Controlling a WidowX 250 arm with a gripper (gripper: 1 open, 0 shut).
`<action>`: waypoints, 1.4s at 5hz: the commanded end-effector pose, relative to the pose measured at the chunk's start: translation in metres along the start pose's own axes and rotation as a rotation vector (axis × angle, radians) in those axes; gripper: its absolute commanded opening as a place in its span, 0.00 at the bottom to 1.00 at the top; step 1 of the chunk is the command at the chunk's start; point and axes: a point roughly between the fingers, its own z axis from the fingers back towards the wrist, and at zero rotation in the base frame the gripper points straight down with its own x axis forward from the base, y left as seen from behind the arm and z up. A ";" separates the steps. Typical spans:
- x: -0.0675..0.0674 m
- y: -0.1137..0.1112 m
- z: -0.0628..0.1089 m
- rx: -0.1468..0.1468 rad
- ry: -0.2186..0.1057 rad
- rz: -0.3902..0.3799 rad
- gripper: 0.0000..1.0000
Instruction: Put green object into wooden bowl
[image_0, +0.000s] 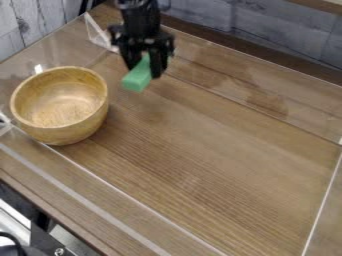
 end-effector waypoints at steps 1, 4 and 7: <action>0.003 -0.013 0.030 -0.002 -0.092 -0.084 0.00; 0.008 0.006 -0.001 0.034 -0.075 -0.113 0.00; -0.001 0.006 0.021 0.016 -0.081 -0.144 0.00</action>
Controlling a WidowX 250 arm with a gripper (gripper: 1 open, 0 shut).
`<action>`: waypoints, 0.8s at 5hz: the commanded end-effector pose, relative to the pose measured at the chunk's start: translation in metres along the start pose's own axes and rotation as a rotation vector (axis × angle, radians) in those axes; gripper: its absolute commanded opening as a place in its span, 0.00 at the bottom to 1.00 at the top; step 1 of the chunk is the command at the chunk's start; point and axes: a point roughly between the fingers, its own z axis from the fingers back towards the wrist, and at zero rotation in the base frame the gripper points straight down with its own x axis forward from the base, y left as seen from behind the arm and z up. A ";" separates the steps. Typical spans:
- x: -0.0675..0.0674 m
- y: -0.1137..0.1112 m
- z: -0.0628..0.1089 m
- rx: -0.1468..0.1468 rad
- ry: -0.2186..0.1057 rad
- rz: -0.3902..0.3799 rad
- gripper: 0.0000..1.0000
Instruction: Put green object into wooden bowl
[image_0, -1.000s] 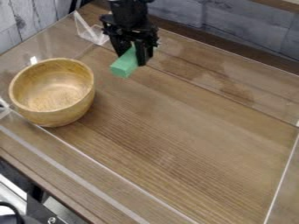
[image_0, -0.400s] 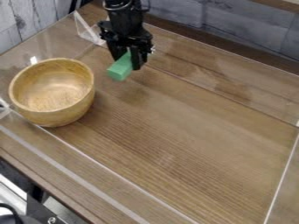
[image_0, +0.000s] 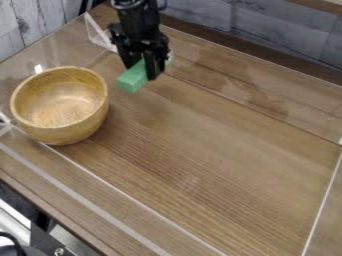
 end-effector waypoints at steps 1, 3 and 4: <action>0.000 -0.011 0.028 -0.003 -0.060 -0.124 0.00; -0.001 -0.022 0.028 -0.007 -0.060 -0.126 0.00; 0.002 -0.017 0.026 0.010 -0.060 -0.077 0.00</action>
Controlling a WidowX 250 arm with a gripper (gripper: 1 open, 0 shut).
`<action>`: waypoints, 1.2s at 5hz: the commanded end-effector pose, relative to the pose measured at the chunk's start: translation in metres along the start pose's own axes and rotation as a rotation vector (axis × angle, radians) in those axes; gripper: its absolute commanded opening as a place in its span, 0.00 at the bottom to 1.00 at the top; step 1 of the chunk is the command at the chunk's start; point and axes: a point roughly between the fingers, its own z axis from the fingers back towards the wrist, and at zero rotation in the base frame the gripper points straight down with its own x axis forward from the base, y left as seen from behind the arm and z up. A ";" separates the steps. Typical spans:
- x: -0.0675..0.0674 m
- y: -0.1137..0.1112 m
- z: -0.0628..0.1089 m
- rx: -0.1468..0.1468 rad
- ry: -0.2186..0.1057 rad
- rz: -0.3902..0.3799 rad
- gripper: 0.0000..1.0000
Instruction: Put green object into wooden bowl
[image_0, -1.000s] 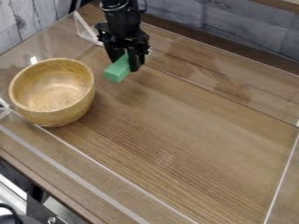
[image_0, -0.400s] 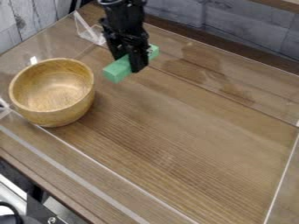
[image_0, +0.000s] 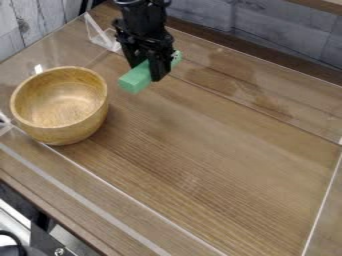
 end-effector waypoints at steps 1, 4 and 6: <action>0.020 0.011 0.017 0.045 -0.069 0.009 0.00; -0.044 0.035 0.031 0.153 -0.053 0.300 0.00; -0.055 0.068 0.008 0.168 -0.028 0.310 0.00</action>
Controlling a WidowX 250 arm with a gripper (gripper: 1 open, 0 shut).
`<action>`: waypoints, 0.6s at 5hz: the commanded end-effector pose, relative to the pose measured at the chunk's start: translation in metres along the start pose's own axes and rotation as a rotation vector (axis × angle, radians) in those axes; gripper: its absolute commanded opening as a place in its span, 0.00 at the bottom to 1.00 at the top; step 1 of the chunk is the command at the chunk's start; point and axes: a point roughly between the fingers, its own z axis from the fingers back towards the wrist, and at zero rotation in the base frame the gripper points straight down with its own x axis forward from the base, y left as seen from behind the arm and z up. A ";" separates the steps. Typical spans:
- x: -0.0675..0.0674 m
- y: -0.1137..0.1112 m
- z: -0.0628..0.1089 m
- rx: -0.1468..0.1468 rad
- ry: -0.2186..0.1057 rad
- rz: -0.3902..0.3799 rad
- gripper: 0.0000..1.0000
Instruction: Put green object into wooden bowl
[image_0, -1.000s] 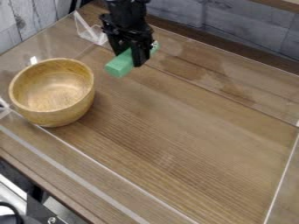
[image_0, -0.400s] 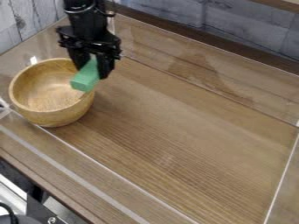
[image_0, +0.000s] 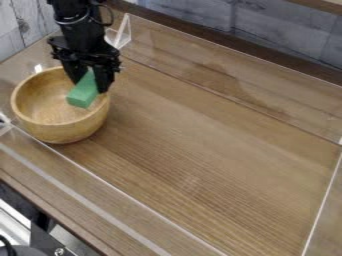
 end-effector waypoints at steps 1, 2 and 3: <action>-0.005 0.014 0.007 0.025 -0.023 0.010 0.00; -0.015 0.020 0.006 0.033 -0.008 0.025 0.00; -0.010 0.017 0.010 0.042 0.005 0.066 0.00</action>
